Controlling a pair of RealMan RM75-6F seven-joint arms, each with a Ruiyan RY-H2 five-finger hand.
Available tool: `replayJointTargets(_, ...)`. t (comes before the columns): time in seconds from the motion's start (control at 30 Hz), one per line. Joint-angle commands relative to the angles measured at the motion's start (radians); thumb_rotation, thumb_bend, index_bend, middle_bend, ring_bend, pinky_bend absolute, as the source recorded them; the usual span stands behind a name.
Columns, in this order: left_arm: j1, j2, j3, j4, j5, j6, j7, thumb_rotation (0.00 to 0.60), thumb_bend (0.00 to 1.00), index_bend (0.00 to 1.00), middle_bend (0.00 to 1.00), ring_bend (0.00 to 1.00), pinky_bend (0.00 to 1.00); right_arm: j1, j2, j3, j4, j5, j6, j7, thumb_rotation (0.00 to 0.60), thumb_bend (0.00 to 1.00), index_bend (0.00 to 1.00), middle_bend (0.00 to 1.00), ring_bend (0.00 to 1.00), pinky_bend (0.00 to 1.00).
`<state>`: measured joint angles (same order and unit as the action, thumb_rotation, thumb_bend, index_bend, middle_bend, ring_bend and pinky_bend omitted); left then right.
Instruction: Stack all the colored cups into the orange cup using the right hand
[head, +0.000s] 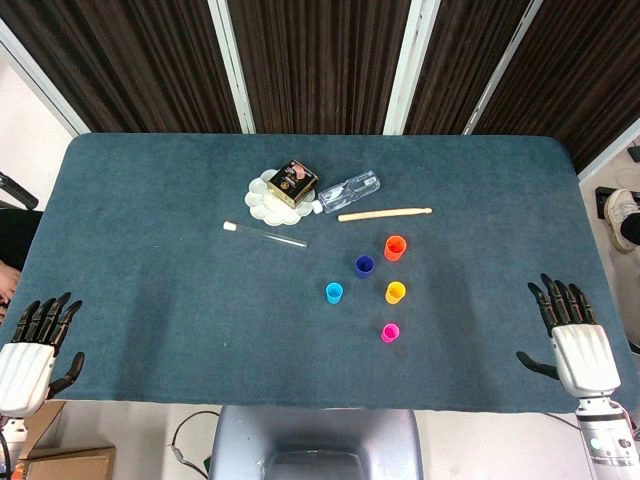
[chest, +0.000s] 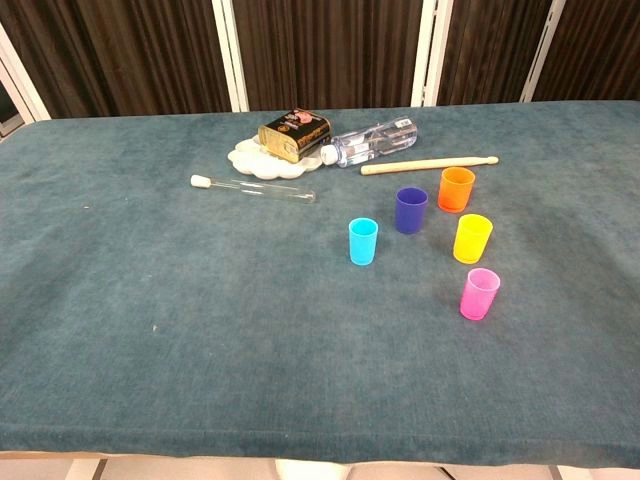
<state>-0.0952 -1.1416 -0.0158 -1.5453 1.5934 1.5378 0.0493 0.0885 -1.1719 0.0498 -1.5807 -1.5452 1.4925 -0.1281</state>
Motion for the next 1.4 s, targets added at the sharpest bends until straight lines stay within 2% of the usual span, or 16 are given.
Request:
replayJointTargets(0.03, -0.002, 0.001, 0.001, -0.003, -0.002, -0.006, 0.003, 0.600, 0.42, 0.00, 0.00, 0.00, 0.05, 0.003, -0.001, -0.001, 0.001, 0.000, -0.006, -0.001, 0.600, 0.19, 0.00, 0.00, 0.00, 0.00)
replayJointTargets(0.23, -0.012, 0.003, -0.001, -0.009, -0.008, -0.027, -0.004, 0.600, 0.42, 0.00, 0.00, 0.00, 0.05, 0.021, -0.001, -0.008, 0.014, -0.021, -0.028, 0.017, 0.600, 0.19, 0.00, 0.00, 0.00, 0.00)
replayJointTargets(0.3, -0.014, 0.005, -0.002, -0.010, -0.013, -0.032, -0.011, 0.600, 0.42, 0.00, 0.00, 0.00, 0.06, 0.045, -0.005, 0.008, 0.024, -0.029, -0.042, 0.030, 0.600, 0.19, 0.00, 0.00, 0.00, 0.00)
replayJointTargets(0.4, -0.017, 0.006, -0.006, -0.009, -0.025, -0.042, -0.011, 0.600, 0.42, 0.00, 0.00, 0.00, 0.06, 0.132, 0.008, 0.063, 0.012, -0.004, -0.137, 0.034, 0.600, 0.19, 0.00, 0.00, 0.00, 0.00)
replayJointTargets(0.5, -0.018, 0.006, -0.008, -0.012, -0.035, -0.047, -0.003, 0.600, 0.42, 0.00, 0.00, 0.00, 0.05, 0.254, 0.013, 0.147, -0.009, 0.087, -0.291, -0.014, 0.600, 0.19, 0.04, 0.00, 0.00, 0.00)
replayJointTargets(0.57, -0.018, 0.006, -0.008, -0.014, -0.038, -0.048, 0.001, 0.600, 0.42, 0.00, 0.00, 0.00, 0.06, 0.342, -0.002, 0.201, -0.013, 0.170, -0.404, -0.061, 0.600, 0.20, 0.11, 0.00, 0.00, 0.00)
replayJointTargets(0.63, -0.018, 0.005, -0.008, -0.015, -0.039, -0.047, 0.005, 0.600, 0.42, 0.00, 0.00, 0.00, 0.06, 0.425, -0.030, 0.240, -0.006, 0.251, -0.505, -0.109, 0.600, 0.22, 0.17, 0.00, 0.00, 0.00)
replayJointTargets(0.77, -0.018, 0.006, -0.009, -0.013, -0.035, -0.045, -0.003, 0.600, 0.42, 0.00, 0.00, 0.00, 0.06, 0.549, -0.113, 0.280, 0.049, 0.383, -0.612, -0.209, 0.600, 0.26, 0.27, 0.00, 0.00, 0.00)
replayJointTargets(0.9, -0.018, 0.010, -0.006, -0.010, -0.031, -0.045, -0.015, 0.600, 0.42, 0.00, 0.00, 0.00, 0.06, 0.630, -0.205, 0.274, 0.113, 0.481, -0.651, -0.295, 0.600, 0.29, 0.36, 0.00, 0.00, 0.00)
replayJointTargets(1.03, -0.019, 0.015, -0.005, -0.010, -0.036, -0.051, -0.024, 0.600, 0.42, 0.00, 0.00, 0.00, 0.06, 0.676, -0.278, 0.256, 0.173, 0.520, -0.653, -0.345, 0.600, 0.32, 0.42, 0.00, 0.00, 0.00)
replayJointTargets(1.4, -0.014, 0.024, -0.002, -0.011, -0.035, -0.044, -0.039, 0.600, 0.42, 0.00, 0.00, 0.00, 0.06, 0.771, -0.440, 0.211, 0.330, 0.637, -0.675, -0.441, 0.600, 0.34, 0.45, 0.00, 0.00, 0.00)
